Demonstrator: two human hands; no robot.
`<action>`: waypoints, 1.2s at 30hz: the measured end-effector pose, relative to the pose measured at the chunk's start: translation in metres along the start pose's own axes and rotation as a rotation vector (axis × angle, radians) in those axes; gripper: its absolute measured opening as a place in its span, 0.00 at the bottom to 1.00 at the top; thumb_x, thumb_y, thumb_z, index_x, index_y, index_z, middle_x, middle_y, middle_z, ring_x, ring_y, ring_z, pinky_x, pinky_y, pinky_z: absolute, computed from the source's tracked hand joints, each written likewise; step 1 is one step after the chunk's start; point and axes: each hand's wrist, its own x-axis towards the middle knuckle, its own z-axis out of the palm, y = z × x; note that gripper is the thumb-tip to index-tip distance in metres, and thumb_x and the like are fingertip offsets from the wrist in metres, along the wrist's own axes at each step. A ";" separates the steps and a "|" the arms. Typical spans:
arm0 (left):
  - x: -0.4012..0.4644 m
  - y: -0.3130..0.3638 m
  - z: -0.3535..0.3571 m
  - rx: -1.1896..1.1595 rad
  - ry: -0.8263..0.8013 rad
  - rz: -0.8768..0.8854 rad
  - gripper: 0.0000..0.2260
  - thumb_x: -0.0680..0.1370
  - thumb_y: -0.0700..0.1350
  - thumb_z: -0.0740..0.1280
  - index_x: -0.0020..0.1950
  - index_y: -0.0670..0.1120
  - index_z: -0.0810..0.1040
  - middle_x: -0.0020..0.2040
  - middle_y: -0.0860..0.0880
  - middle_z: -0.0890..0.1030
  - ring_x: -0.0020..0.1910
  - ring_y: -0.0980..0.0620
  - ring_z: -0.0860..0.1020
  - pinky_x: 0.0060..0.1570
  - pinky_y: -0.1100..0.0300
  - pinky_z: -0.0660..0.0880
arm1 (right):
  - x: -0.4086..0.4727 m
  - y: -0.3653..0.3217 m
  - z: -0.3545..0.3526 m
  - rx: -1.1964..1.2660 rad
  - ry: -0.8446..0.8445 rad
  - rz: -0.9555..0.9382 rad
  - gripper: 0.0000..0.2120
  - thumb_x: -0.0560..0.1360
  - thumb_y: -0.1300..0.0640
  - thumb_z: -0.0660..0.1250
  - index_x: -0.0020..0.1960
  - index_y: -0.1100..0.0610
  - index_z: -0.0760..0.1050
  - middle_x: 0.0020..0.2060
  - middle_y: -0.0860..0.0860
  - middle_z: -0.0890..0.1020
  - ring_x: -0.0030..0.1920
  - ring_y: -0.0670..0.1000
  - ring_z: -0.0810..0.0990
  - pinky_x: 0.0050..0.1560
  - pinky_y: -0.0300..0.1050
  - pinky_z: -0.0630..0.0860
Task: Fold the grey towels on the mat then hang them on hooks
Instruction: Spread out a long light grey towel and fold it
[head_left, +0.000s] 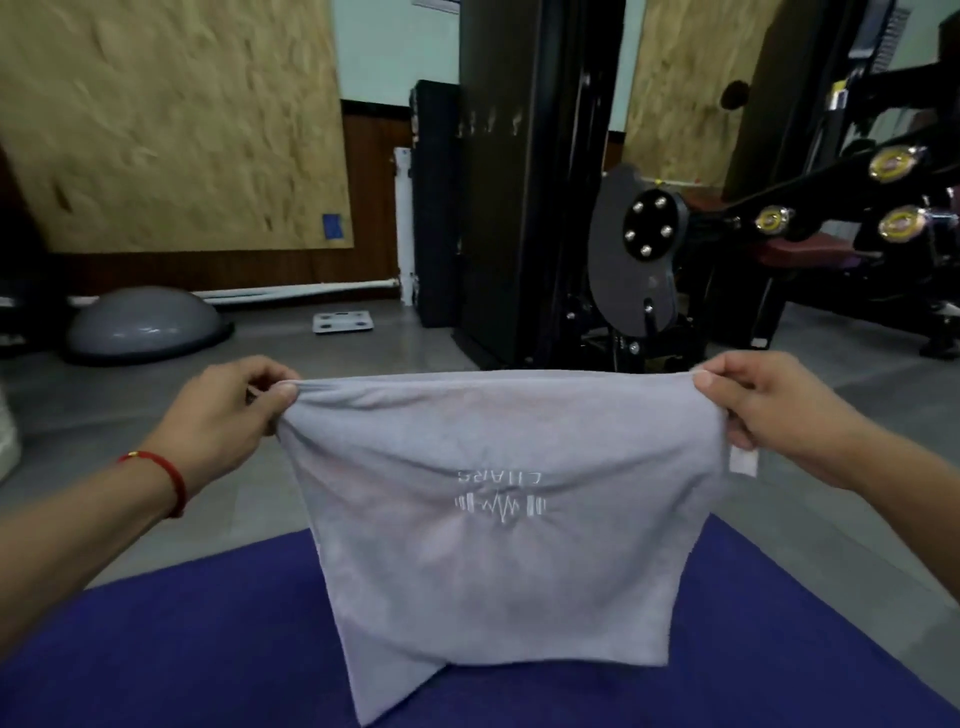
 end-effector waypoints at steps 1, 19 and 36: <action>-0.006 -0.005 -0.011 0.010 0.014 -0.012 0.05 0.83 0.46 0.64 0.48 0.54 0.77 0.37 0.48 0.81 0.35 0.47 0.80 0.32 0.56 0.74 | 0.004 -0.005 0.008 -0.001 -0.004 -0.020 0.10 0.84 0.57 0.63 0.50 0.59 0.80 0.30 0.50 0.76 0.27 0.51 0.68 0.30 0.46 0.68; -0.009 -0.071 -0.006 -0.506 0.151 -0.509 0.05 0.84 0.35 0.61 0.50 0.41 0.74 0.41 0.37 0.76 0.28 0.47 0.82 0.32 0.58 0.83 | 0.108 0.018 0.155 0.238 -0.015 -0.050 0.05 0.83 0.58 0.65 0.50 0.55 0.79 0.48 0.57 0.81 0.38 0.59 0.87 0.49 0.57 0.84; -0.206 -0.152 0.066 -0.397 -0.163 -0.339 0.07 0.82 0.45 0.65 0.49 0.47 0.82 0.40 0.39 0.84 0.40 0.39 0.84 0.44 0.42 0.81 | -0.026 0.146 0.155 -0.044 -0.272 -0.137 0.05 0.81 0.56 0.67 0.48 0.48 0.80 0.38 0.51 0.84 0.38 0.52 0.84 0.44 0.43 0.80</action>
